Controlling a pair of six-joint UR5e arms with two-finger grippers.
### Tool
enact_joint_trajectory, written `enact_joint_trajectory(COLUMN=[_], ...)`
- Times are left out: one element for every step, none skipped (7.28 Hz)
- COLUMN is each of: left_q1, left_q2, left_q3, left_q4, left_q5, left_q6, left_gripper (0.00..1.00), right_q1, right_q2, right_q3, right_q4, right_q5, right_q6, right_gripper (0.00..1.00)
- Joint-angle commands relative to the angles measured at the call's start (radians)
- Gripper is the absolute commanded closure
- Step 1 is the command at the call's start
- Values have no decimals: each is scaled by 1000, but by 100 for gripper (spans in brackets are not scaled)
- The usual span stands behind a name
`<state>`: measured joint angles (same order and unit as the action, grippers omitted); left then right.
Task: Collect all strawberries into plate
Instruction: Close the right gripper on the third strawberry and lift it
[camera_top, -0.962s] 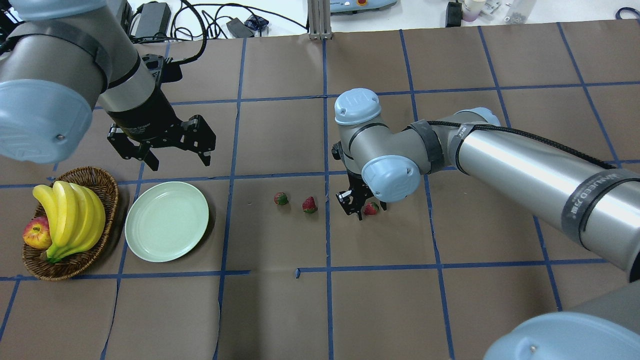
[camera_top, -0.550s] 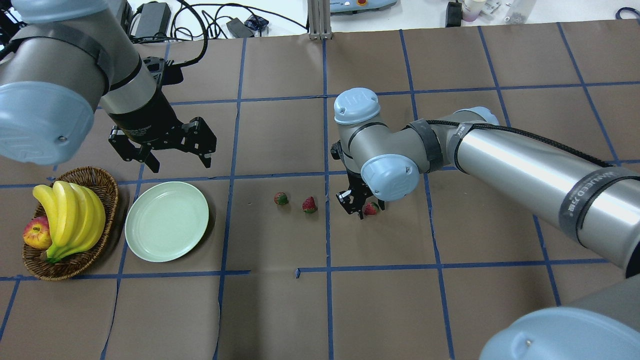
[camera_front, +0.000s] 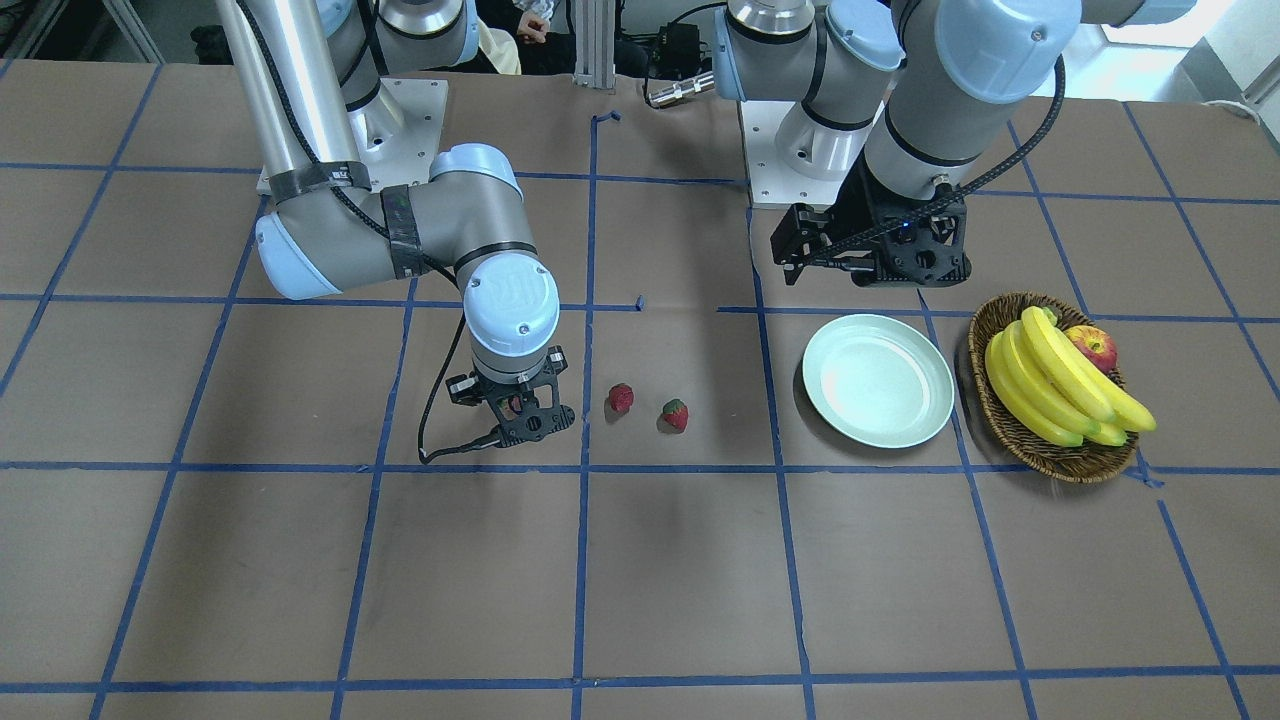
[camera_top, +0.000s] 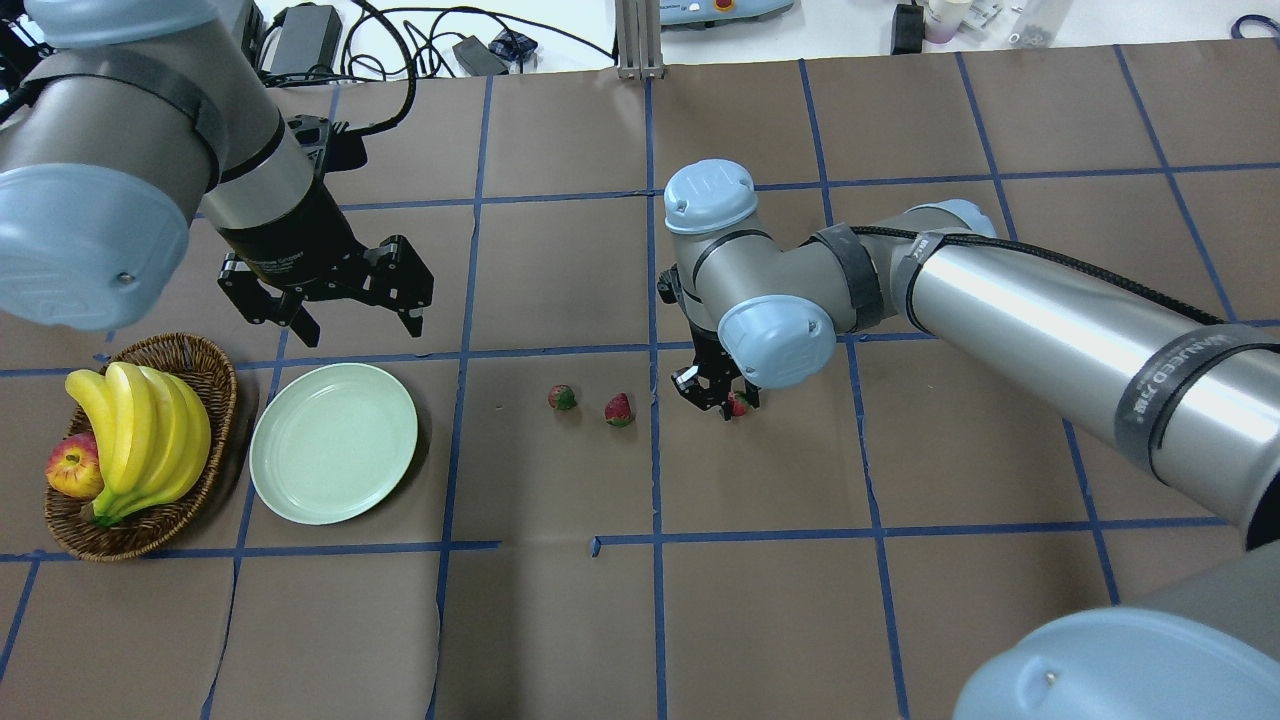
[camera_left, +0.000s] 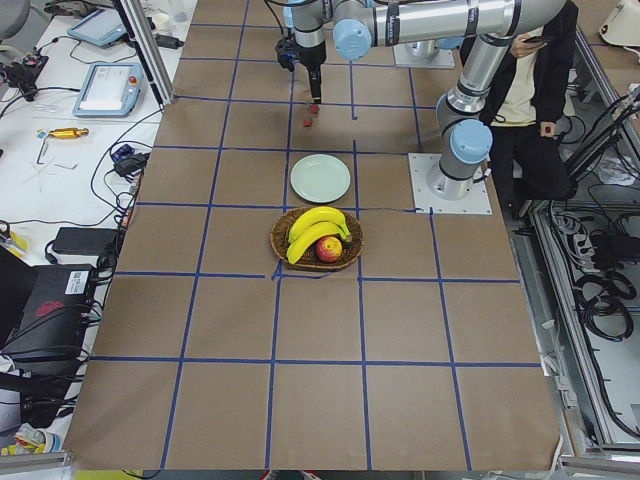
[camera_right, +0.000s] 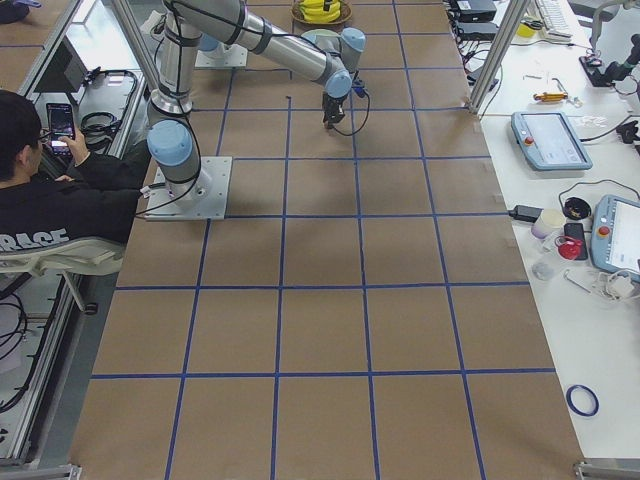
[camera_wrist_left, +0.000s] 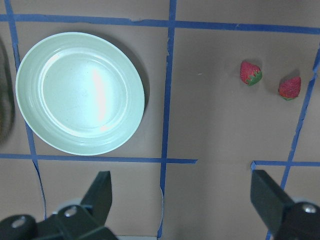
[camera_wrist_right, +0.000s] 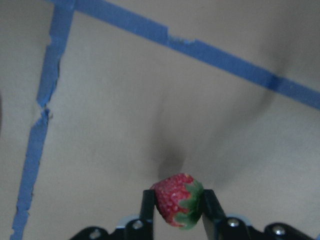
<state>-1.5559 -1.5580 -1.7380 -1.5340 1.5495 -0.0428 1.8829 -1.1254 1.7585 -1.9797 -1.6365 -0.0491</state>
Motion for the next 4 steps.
enact_joint_trajectory(left_q1=[-1, -1, -1, 5], left_q2=[-1, -1, 2, 12], left_q3=[0, 2, 2, 3], left_q4=[0, 1, 2, 0], left_q5=[0, 1, 7, 15], left_q6=[1, 3, 4, 4], left_gripper=[0, 0, 0, 0], right_q1=[-1, -1, -1, 8], right_q2=[-4, -4, -5, -5], right_q3=[-129, -167, -189, -207], right_q4=[11, 13, 10, 10], right_q5=[1, 16, 82, 128], right_q6=[3, 18, 55, 111], right_gripper=[100, 100, 100, 100])
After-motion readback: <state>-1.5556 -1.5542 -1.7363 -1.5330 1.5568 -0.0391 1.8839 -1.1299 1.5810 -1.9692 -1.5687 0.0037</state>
